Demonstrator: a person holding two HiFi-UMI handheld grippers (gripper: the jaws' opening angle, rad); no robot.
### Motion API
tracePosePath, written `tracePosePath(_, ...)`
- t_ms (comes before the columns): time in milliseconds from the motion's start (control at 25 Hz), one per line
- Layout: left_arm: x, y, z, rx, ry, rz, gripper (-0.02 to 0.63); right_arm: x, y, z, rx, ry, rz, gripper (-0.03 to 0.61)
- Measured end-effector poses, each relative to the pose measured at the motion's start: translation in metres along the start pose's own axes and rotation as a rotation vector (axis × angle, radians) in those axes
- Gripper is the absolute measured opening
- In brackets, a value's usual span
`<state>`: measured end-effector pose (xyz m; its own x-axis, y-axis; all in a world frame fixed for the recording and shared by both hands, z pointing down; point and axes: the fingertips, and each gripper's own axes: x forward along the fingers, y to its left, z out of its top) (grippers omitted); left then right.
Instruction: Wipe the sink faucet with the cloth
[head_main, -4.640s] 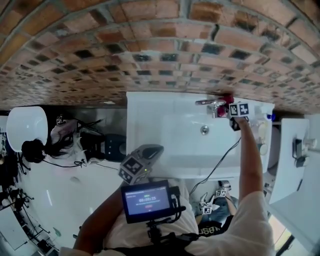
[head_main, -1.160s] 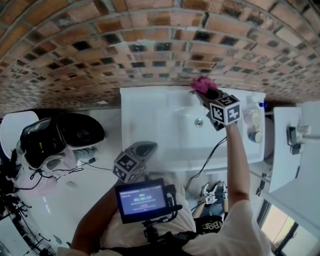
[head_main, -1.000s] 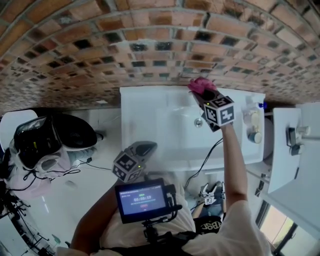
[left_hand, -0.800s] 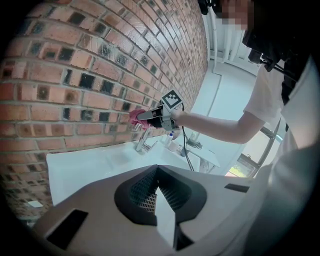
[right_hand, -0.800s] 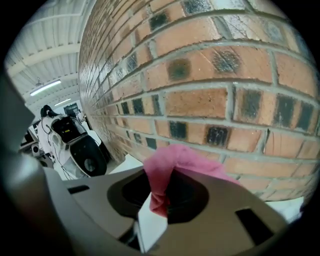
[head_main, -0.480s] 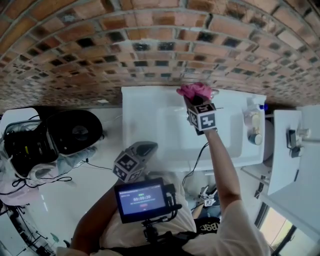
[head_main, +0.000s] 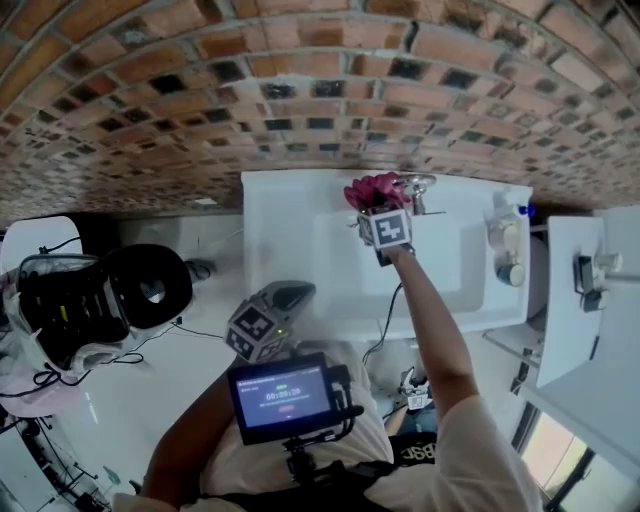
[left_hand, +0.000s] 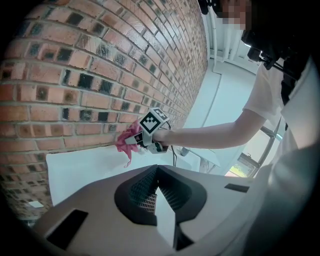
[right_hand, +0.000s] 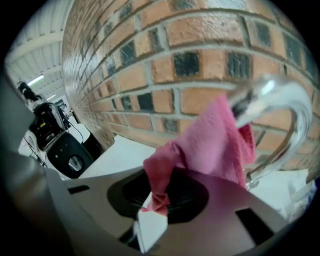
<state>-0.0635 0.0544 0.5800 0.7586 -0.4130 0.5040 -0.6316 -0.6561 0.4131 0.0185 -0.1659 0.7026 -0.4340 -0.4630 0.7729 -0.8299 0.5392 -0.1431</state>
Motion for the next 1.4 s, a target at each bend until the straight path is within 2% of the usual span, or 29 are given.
tracePosePath(120, 0.0, -0.003, -0.001, -0.006, 0.005, -0.004, -0.008, -0.001, 0.009, -0.029, 0.04, 0.044, 0.036, 0.083)
tracePosePath(240, -0.001, -0.001, -0.002, -0.008, 0.001, -0.004, -0.008, -0.02, 0.029, -0.047, 0.04, 0.03, 0.079, 0.084)
tracePosePath(560, 0.003, 0.0, -0.001, 0.004, 0.007, -0.008, -0.008, -0.058, 0.077, -0.114, 0.196, 0.013, 0.179, 0.084)
tracePosePath(680, 0.004, -0.001, 0.0, -0.007, -0.006, -0.006, -0.009, -0.069, 0.088, -0.128, 0.25, -0.018, 0.188, 0.084)
tracePosePath(840, 0.005, 0.002, -0.005, -0.03, -0.014, -0.014, -0.009, -0.073, 0.084, -0.135, 0.254, -0.058, 0.143, 0.084)
tracePosePath(1000, 0.016, 0.006, -0.002, -0.045, -0.03, -0.058, -0.009, -0.079, 0.07, -0.136, 0.246, -0.065, 0.073, 0.086)
tracePosePath(1200, 0.031, -0.002, 0.004, -0.022, -0.042, -0.141, -0.008, -0.097, 0.066, -0.135, 0.317, -0.089, -0.003, 0.087)
tracePosePath(1400, 0.035, -0.005, 0.016, -0.022, -0.034, -0.196, -0.009, -0.094, 0.045, -0.144, 0.359, -0.101, -0.164, 0.091)
